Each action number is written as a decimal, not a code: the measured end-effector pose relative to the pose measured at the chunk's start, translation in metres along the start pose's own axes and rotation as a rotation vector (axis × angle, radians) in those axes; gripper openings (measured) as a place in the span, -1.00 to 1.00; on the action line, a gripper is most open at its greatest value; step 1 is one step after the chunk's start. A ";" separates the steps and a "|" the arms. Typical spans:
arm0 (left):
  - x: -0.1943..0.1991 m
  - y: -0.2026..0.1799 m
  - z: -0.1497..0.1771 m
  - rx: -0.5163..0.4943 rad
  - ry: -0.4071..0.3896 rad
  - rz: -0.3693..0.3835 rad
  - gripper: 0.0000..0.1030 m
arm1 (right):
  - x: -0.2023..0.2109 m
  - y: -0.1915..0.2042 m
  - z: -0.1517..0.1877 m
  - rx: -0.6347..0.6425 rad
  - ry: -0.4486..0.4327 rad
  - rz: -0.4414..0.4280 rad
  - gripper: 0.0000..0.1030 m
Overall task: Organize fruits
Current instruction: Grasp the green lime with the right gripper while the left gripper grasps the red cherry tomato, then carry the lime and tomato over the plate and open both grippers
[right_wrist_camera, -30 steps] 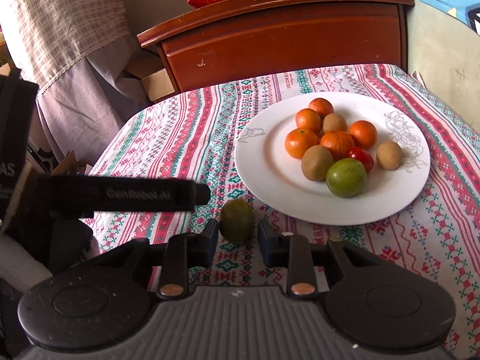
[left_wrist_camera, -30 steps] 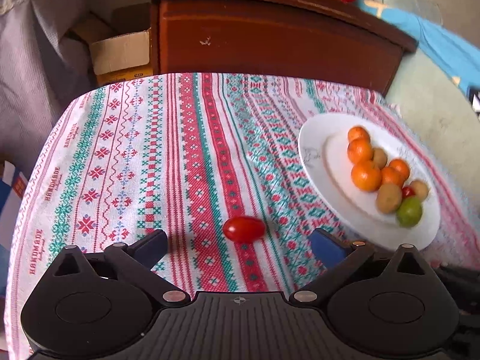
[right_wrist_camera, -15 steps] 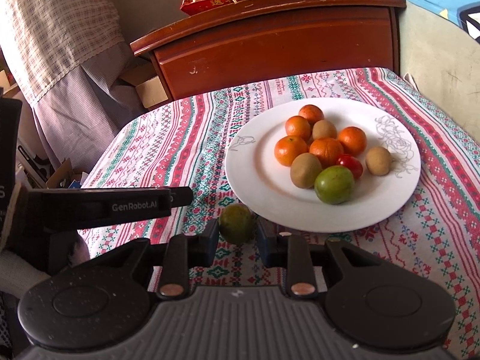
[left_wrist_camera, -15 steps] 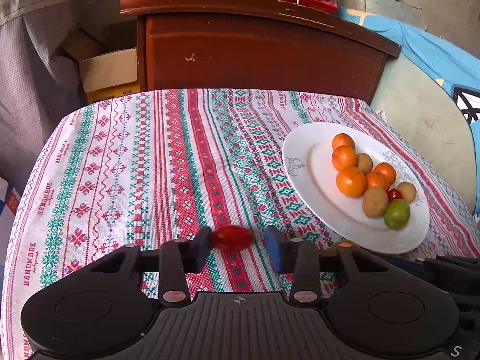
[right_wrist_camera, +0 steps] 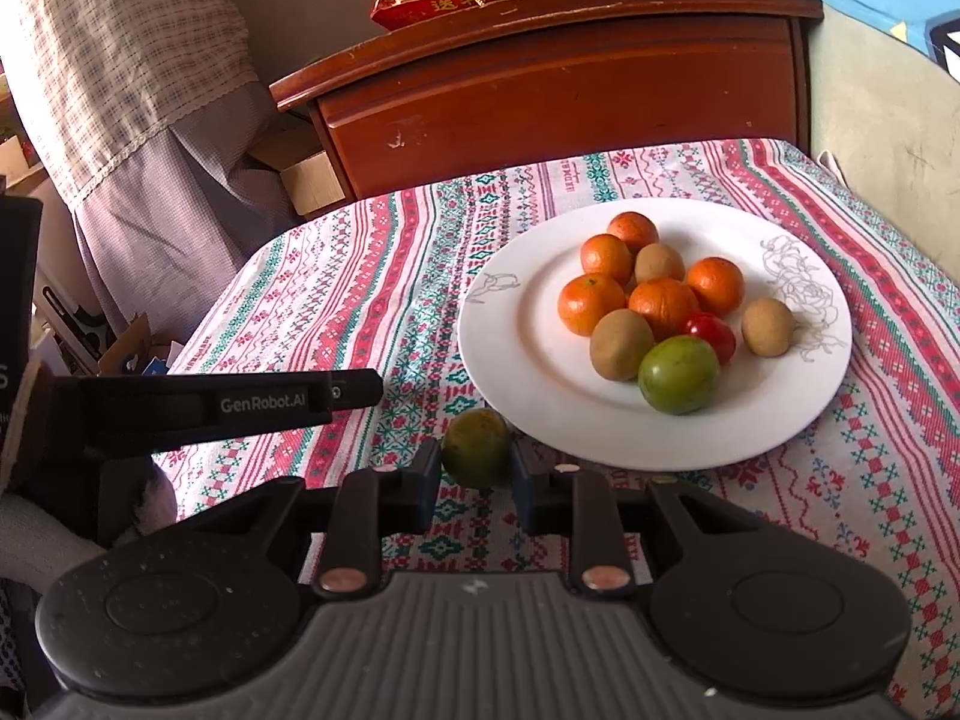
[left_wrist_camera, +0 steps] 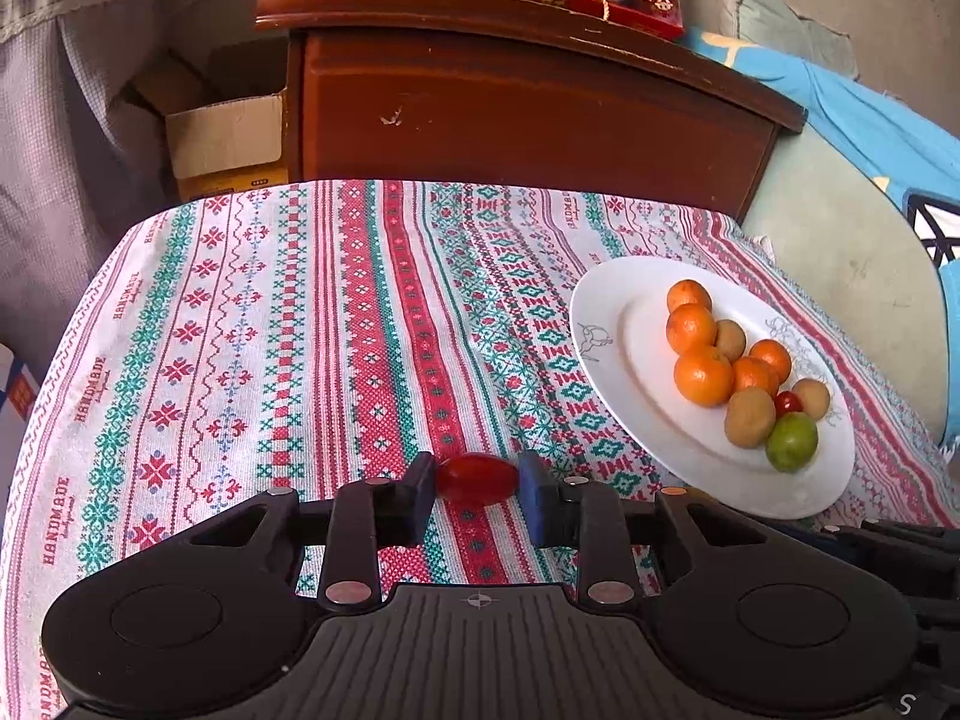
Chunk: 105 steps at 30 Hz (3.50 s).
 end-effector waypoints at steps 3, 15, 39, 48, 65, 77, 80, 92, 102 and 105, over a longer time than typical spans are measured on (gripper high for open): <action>0.002 -0.002 -0.002 0.003 -0.009 0.008 -0.48 | 0.002 0.000 -0.002 0.001 -0.007 0.003 -0.53; 0.017 -0.027 -0.032 0.035 -0.074 0.116 -0.48 | 0.021 -0.023 -0.030 -0.042 -0.085 0.035 -0.71; 0.020 -0.010 -0.038 0.076 -0.093 0.093 -0.48 | -0.009 0.036 -0.001 0.043 0.033 -0.131 -0.44; 0.021 -0.015 -0.039 0.068 -0.096 0.106 -0.48 | -0.006 0.035 -0.001 0.063 0.027 -0.113 -0.47; -0.009 -0.057 -0.037 0.033 -0.068 0.185 -0.48 | 0.017 -0.114 -0.062 -0.150 -0.148 0.186 -0.47; -0.032 -0.075 -0.028 -0.017 -0.019 0.173 -0.48 | -0.014 -0.129 -0.061 -0.179 -0.109 0.195 -0.47; -0.034 -0.077 -0.025 -0.031 -0.003 0.155 -0.44 | -0.016 -0.129 -0.060 -0.191 -0.102 0.192 -0.41; -0.012 -0.081 -0.032 -0.059 -0.014 0.120 0.36 | 0.009 -0.113 -0.074 -0.141 -0.085 0.196 0.13; 0.024 -0.082 -0.040 -0.036 0.000 0.116 0.72 | 0.049 -0.102 -0.076 -0.155 -0.044 0.270 0.64; 0.032 -0.079 -0.043 -0.030 0.014 0.099 0.76 | 0.063 -0.100 -0.074 -0.184 -0.035 0.294 0.77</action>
Point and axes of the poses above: each gripper's, at about its wrist camera, not at the fingertips, and x roughly against the way its jaws point, y to its left, z to its underside, the point moved 9 cm from there along -x, roughly the way its jaws point, and after that the axes turned 12 degrees about x, right-handed, at the moved point
